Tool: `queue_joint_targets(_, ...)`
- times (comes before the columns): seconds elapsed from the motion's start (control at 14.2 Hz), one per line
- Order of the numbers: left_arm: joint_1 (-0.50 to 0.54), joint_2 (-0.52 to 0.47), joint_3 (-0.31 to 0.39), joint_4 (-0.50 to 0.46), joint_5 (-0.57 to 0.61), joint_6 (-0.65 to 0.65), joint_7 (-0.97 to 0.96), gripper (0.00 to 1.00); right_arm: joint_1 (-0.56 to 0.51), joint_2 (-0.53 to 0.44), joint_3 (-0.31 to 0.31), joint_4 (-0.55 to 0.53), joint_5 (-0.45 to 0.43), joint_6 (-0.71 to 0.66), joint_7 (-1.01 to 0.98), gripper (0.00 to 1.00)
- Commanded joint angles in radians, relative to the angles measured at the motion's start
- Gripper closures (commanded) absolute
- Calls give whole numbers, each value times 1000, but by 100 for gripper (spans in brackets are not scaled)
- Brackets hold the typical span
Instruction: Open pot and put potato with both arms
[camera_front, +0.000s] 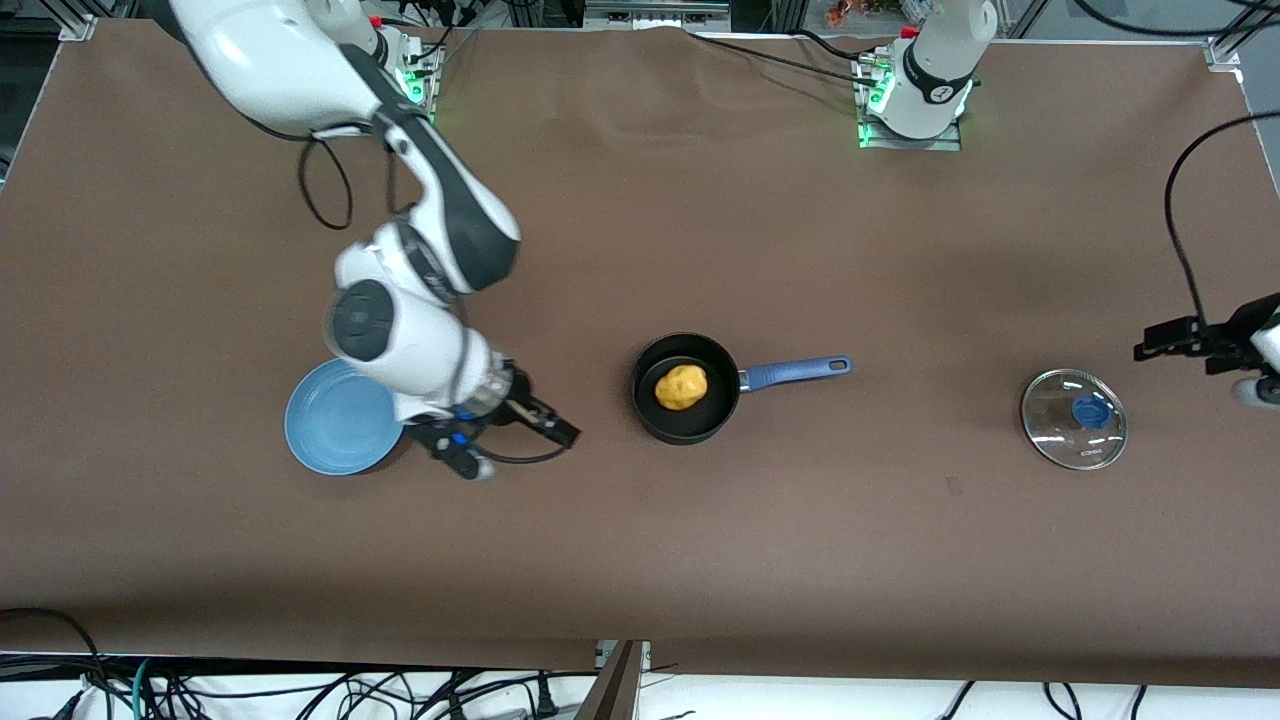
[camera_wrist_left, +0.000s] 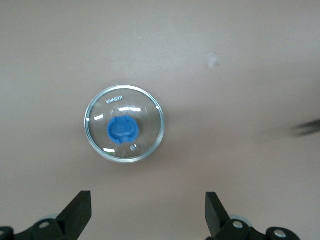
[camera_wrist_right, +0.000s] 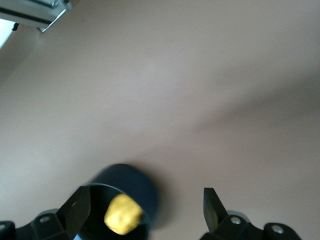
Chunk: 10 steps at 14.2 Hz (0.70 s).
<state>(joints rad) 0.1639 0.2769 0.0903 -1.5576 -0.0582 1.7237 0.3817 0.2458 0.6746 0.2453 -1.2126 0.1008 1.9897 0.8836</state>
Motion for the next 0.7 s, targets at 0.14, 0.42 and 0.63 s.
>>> queue_joint_targets(0.14,-15,-57,-127,119,89,-199,-194,0,-72,-336,-110,-200,-4,-277,-392,0)
queue_joint_targets(0.42,-38,-85,-184,120,80,-251,-312,0,-72,-596,-234,-404,-15,-364,-653,0)
queue_joint_targets(0.63,-55,-81,-184,119,86,-266,-336,0,-72,-673,-299,-449,-16,-403,-756,0)
